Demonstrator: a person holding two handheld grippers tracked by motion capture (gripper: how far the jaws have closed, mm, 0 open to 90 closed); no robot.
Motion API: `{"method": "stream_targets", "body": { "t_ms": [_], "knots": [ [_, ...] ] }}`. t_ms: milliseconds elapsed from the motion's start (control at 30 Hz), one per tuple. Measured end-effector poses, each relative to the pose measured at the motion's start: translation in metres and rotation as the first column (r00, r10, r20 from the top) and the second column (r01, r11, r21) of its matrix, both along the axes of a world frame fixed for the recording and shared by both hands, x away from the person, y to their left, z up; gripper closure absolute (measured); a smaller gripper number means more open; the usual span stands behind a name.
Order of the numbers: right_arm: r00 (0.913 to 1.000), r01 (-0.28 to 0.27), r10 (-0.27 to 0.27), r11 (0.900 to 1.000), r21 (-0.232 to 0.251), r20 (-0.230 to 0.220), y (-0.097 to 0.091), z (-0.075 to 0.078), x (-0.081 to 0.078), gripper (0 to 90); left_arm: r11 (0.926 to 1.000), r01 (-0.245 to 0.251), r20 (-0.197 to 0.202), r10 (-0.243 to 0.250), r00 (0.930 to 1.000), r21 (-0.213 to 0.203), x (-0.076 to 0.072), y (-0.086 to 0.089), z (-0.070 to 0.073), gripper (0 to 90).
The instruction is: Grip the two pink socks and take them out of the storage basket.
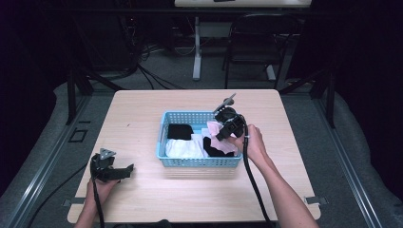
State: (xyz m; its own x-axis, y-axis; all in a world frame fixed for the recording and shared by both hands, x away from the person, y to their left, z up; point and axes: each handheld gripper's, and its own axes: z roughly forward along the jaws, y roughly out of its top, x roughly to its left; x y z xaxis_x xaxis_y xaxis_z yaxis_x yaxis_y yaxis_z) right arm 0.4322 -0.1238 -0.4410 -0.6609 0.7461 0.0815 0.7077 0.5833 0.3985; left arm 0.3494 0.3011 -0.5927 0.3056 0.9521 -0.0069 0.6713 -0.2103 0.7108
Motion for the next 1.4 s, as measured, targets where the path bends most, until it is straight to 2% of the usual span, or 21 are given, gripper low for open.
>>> {"method": "stream_targets", "body": {
  "t_ms": [200,267,567,833,1067,1167,1233,1267,1400],
  "knots": [
    [0.9999,-0.001,0.001,0.9999,0.017,0.013,0.0,0.011,-0.002,83.0,1.0,-0.001,0.0,0.001,1.0,0.001,0.0,0.0,0.0,0.3],
    [0.9999,-0.008,0.007,0.9999,0.009,0.015,-0.001,0.017,-0.003,83.0,1.0,-0.001,0.0,0.001,1.0,0.001,0.0,0.0,0.0,0.3],
    [0.9986,-0.014,0.012,0.9992,0.039,0.052,-0.004,0.041,-0.006,83.0,1.0,-0.002,0.0,0.002,1.0,0.001,0.0,0.0,0.0,0.3],
    [0.9974,-0.028,0.024,0.9982,0.053,0.068,-0.007,0.055,-0.008,83.0,1.0,-0.001,0.0,0.001,1.0,0.001,0.0,0.0,0.0,0.3],
    [0.9965,-0.01,0.003,0.9969,0.078,0.084,-0.019,0.066,-0.011,83.0,1.0,-0.001,0.0,0.001,1.0,0.001,0.0,0.0,0.0,0.3],
    [0.994,0.01,-0.021,0.9947,0.102,0.107,-0.033,0.074,-0.014,83.0,1.0,-0.001,-0.001,0.001,1.0,0.001,0.0,0.0,0.0,0.3],
    [0.9943,0.008,-0.018,0.9955,0.094,0.105,-0.037,0.077,-0.014,83.1,1.0,-0.001,-0.001,0.001,1.0,0.001,0.0,0.0,0.0,0.3],
    [0.992,0.027,-0.04,0.9939,0.107,0.12,-0.045,0.081,-0.016,83.0,1.0,-0.001,0.0,0.001,1.0,0.001,0.0,0.0,0.0,0.3],
    [0.9899,0.049,-0.064,0.9919,0.117,0.127,-0.059,0.085,-0.018,83.0,1.0,-0.001,-0.001,0.001,1.0,0.001,0.0,0.0,0.0,0.3]
  ]
}}
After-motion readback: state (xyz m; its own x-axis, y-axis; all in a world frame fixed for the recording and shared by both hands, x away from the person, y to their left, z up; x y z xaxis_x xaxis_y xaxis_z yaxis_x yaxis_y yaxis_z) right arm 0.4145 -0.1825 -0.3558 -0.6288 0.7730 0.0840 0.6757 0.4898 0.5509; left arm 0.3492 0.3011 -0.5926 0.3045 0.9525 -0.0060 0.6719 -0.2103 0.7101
